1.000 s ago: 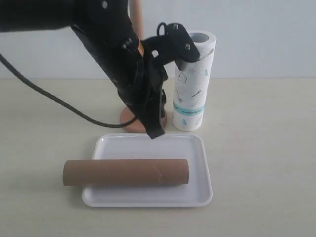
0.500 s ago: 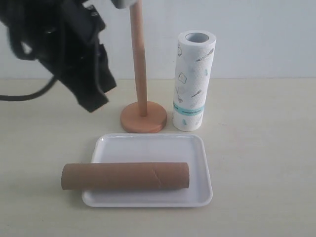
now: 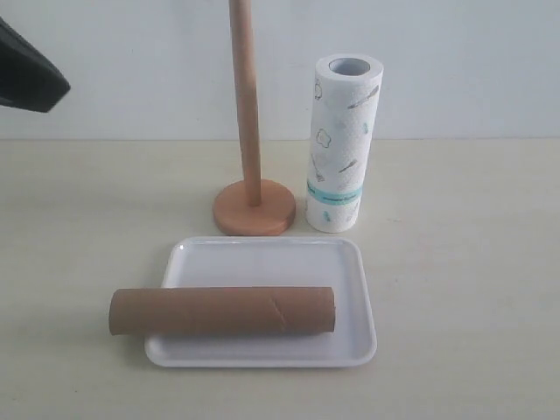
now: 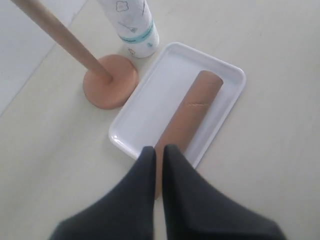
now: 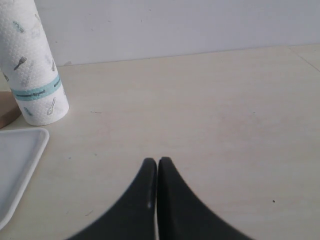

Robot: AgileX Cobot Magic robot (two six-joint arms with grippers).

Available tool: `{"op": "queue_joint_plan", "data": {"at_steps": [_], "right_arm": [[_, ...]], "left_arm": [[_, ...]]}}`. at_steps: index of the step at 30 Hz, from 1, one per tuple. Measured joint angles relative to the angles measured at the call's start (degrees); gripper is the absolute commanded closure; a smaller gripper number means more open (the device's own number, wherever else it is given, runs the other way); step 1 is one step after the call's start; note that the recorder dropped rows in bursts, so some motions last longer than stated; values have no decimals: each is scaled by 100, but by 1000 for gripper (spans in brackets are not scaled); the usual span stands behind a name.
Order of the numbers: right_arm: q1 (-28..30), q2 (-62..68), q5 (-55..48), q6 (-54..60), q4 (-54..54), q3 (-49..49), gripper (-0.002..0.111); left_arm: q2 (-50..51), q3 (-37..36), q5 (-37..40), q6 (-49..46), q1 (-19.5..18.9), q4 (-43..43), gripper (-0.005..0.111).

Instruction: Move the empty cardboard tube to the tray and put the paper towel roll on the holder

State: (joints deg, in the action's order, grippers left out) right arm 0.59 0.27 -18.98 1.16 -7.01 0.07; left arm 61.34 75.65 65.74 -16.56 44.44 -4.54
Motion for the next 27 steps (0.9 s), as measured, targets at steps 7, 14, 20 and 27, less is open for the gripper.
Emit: {"op": "queue_joint_plan", "data": {"at_steps": [7,14,20,27], "right_arm": [[0,0,0,0,0,0,108],[0,0,0,0,0,0,108],[0,0,0,0,0,0,108],[0,0,0,0,0,0,108]], "left_arm": [[-320,0,0,0,0,0,103],[-369,0,0,0,0,0,103],[-383,0,0,0,0,0,103],[-592,-175,-413,0,-151,10,103]]}}
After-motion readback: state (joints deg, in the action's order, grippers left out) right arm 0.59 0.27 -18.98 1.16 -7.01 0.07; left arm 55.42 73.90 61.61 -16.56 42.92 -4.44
